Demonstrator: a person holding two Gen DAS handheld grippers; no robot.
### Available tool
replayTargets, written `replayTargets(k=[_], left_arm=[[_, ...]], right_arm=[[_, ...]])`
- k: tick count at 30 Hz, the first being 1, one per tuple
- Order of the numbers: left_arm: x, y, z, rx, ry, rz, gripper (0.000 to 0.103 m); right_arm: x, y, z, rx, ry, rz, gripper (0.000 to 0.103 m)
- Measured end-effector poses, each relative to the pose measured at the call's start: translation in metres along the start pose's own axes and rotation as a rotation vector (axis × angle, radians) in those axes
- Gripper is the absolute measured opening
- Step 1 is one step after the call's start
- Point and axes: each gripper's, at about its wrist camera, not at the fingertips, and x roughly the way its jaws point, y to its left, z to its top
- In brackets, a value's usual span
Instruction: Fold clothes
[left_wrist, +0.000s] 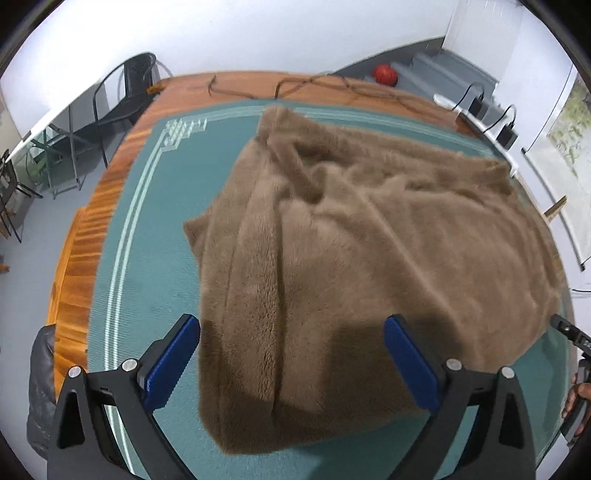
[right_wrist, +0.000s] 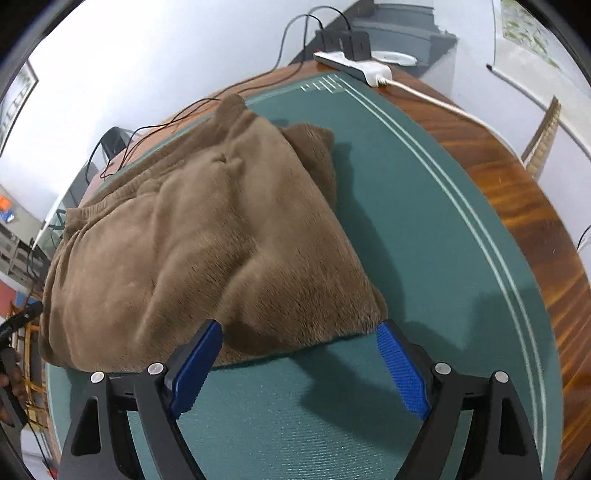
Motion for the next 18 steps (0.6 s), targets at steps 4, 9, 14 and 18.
replayTargets(k=[4, 9, 14, 18], left_arm=[[0.020, 0.009, -0.007, -0.029, 0.056, 0.011, 0.101], [0.021, 0.015, -0.012, -0.067, 0.061, -0.008, 0.101], [0.017, 0.010, -0.016, -0.048, 0.058, 0.016, 0.101], [0.016, 0.008, -0.018, -0.046, 0.065, 0.022, 0.101]], right_arm=[[0.002, -0.012, -0.006, 0.089, 0.009, 0.063, 0.088], [0.001, -0.023, -0.012, 0.164, 0.004, 0.105, 0.088], [0.003, -0.019, -0.010, 0.189, -0.009, 0.152, 0.088], [0.012, -0.014, 0.002, 0.195, -0.036, 0.187, 0.088]])
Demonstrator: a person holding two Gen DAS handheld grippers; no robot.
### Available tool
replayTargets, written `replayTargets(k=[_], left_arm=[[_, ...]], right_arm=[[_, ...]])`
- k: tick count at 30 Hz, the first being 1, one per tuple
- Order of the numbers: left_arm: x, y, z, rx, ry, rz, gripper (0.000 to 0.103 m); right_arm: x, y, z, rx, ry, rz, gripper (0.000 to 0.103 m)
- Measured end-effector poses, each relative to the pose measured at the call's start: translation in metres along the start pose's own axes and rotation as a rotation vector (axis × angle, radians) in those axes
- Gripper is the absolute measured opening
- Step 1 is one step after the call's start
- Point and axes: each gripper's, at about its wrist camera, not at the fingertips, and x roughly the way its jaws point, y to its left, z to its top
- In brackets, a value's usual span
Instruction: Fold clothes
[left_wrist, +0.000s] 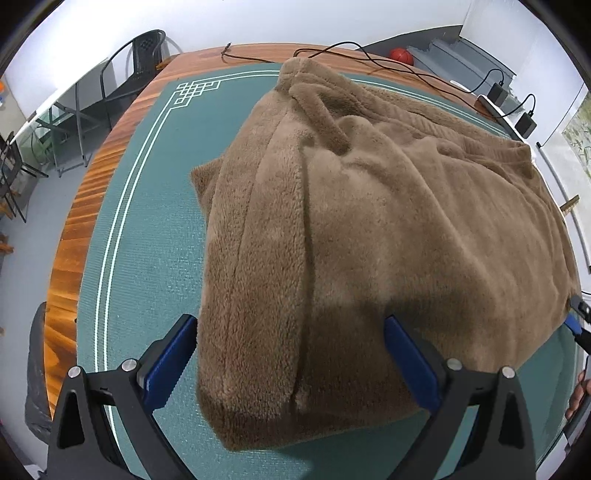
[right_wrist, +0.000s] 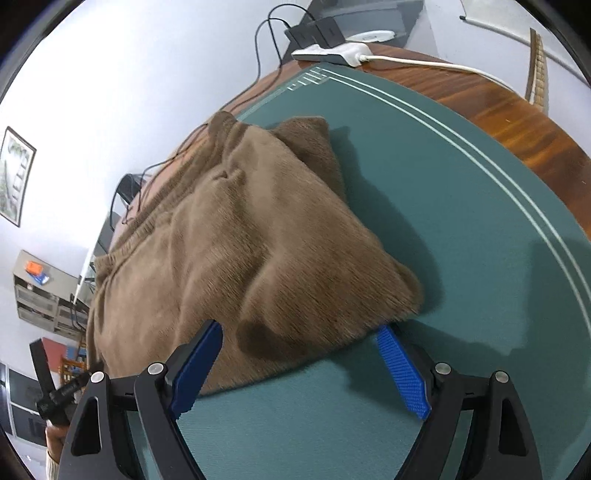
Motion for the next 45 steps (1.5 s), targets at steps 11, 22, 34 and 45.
replayTargets(k=[11, 22, 34, 45], left_arm=[[-0.002, -0.001, -0.004, -0.017, 0.013, -0.001, 0.101], [-0.026, -0.011, -0.007, 0.005, 0.001, -0.001, 0.101], [-0.038, -0.024, -0.011, 0.000, -0.007, -0.061, 0.101], [-0.052, -0.041, -0.013, 0.019, -0.014, -0.110, 0.101]], right_arm=[[0.008, -0.014, 0.016, 0.159, -0.080, 0.098, 0.089], [0.012, -0.013, 0.016, 0.240, -0.107, 0.221, 0.089], [0.008, -0.010, -0.004, 0.256, -0.062, 0.225, 0.089], [0.020, -0.009, 0.019, 0.208, -0.174, 0.215, 0.089]])
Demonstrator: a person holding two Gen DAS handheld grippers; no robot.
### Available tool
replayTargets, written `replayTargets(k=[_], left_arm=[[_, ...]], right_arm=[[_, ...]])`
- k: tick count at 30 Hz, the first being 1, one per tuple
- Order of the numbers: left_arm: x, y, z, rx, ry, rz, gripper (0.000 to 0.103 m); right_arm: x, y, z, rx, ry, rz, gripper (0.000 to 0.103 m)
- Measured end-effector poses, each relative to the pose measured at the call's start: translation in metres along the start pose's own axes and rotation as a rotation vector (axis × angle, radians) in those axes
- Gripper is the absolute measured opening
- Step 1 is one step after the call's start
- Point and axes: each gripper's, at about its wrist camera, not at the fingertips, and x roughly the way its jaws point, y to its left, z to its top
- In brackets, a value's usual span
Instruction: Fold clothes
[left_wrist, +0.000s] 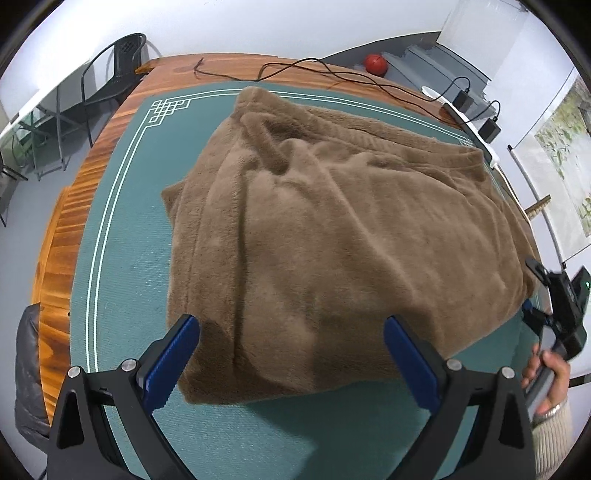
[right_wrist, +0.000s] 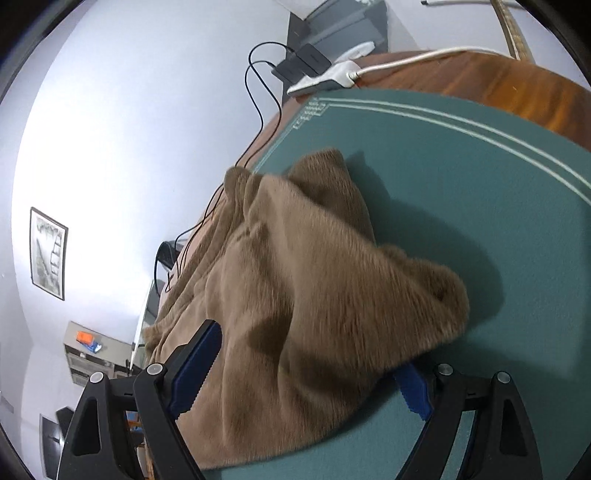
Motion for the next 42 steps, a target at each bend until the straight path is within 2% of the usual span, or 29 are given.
replayTargets(k=[3, 10, 11, 12, 14, 15, 21, 24, 28, 29, 30, 31, 37, 42], left_arm=[[-0.007, -0.008, -0.007, -0.001, -0.005, 0.008, 0.101], [-0.021, -0.036, -0.023, -0.027, 0.002, 0.050, 0.101], [-0.024, -0.044, -0.026, -0.019, -0.001, 0.054, 0.101], [-0.025, -0.052, -0.028, -0.008, -0.002, 0.057, 0.101], [-0.025, -0.070, -0.032, 0.017, 0.003, 0.065, 0.101], [-0.024, -0.076, -0.035, 0.023, 0.007, 0.067, 0.101], [-0.018, -0.110, -0.049, 0.047, 0.038, 0.058, 0.101], [-0.018, -0.116, -0.052, 0.038, 0.043, 0.062, 0.101], [-0.020, -0.116, -0.056, 0.014, 0.053, 0.068, 0.101], [-0.020, -0.116, -0.057, 0.011, 0.053, 0.073, 0.101], [-0.021, -0.116, -0.058, 0.008, 0.054, 0.077, 0.101], [-0.021, -0.116, -0.060, 0.006, 0.054, 0.081, 0.101], [-0.019, -0.113, -0.062, -0.005, 0.048, 0.101, 0.101], [-0.017, -0.102, -0.062, -0.057, 0.052, 0.110, 0.101]], right_arm=[[0.006, -0.002, 0.011, 0.027, -0.006, 0.037, 0.089], [0.000, -0.009, 0.031, 0.038, 0.088, 0.136, 0.087], [0.001, -0.009, 0.032, 0.030, 0.102, 0.130, 0.082], [0.005, -0.011, 0.033, 0.027, 0.123, 0.116, 0.065], [0.010, -0.015, 0.034, 0.027, 0.161, 0.097, 0.038], [0.011, -0.020, 0.036, 0.046, 0.170, 0.115, 0.035], [0.007, -0.016, 0.049, -0.019, 0.209, 0.116, 0.034], [0.009, -0.014, 0.058, -0.018, 0.219, 0.137, 0.034], [0.000, -0.024, 0.053, 0.030, 0.234, 0.199, 0.035], [0.000, -0.027, 0.055, 0.044, 0.236, 0.206, 0.037], [0.000, -0.029, 0.056, 0.056, 0.237, 0.211, 0.045], [0.000, -0.030, 0.057, 0.064, 0.235, 0.216, 0.047], [-0.001, -0.036, 0.065, 0.114, 0.232, 0.248, 0.048], [0.001, -0.036, 0.070, 0.114, 0.226, 0.225, 0.048]])
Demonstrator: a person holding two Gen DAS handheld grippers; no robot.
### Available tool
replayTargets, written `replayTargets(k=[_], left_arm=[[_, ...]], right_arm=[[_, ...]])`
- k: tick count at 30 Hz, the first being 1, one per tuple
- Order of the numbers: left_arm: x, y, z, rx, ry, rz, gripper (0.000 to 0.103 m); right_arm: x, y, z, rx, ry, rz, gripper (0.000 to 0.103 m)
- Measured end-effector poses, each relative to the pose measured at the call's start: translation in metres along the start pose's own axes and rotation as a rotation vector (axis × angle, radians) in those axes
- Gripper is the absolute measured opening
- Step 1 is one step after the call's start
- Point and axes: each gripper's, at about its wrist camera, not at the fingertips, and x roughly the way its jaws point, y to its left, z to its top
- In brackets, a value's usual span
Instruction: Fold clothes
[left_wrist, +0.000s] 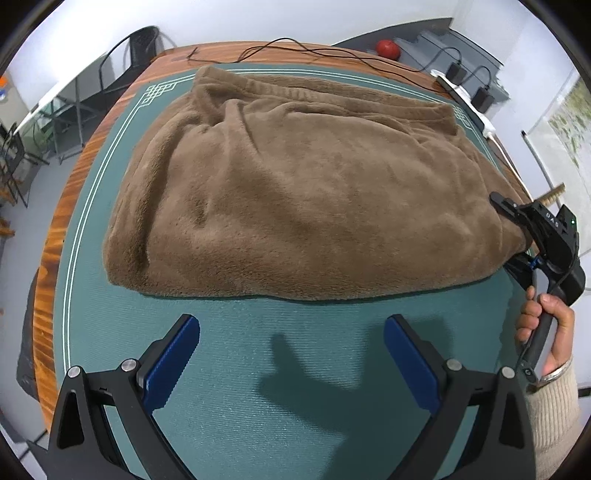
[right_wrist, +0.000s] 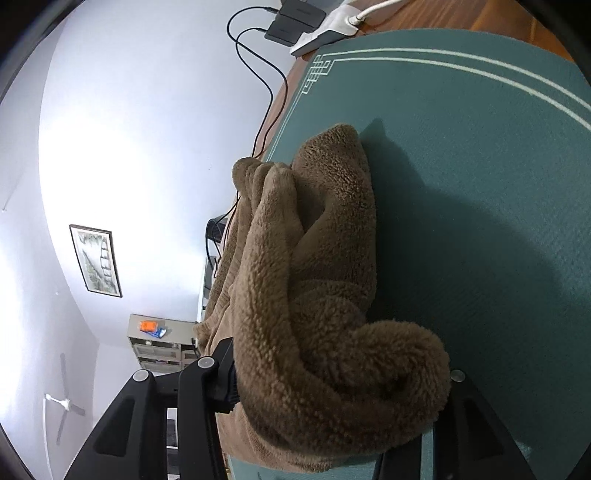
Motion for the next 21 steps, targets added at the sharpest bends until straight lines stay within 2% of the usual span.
replayTargets(k=[4, 11, 14, 19, 20, 21], left_arm=[[-0.004, 0.006, -0.004, -0.013, 0.001, 0.024, 0.101], [-0.015, 0.029, 0.000, -0.038, -0.030, 0.046, 0.101], [-0.014, 0.043, 0.013, -0.044, -0.061, 0.055, 0.101], [0.006, 0.071, 0.039, -0.068, -0.067, 0.051, 0.101], [0.012, 0.077, 0.043, -0.074, -0.059, 0.050, 0.101], [0.017, 0.083, 0.046, -0.082, -0.049, 0.052, 0.101]], right_arm=[[0.003, 0.007, 0.003, -0.029, -0.009, -0.040, 0.048], [-0.009, -0.004, 0.012, 0.077, -0.034, 0.024, 0.048], [-0.008, 0.000, 0.016, 0.057, -0.030, -0.014, 0.048], [-0.009, 0.009, 0.019, 0.009, -0.054, -0.087, 0.048], [-0.010, 0.011, 0.019, -0.005, -0.057, -0.101, 0.047], [-0.011, 0.012, 0.019, -0.015, -0.060, -0.116, 0.041]])
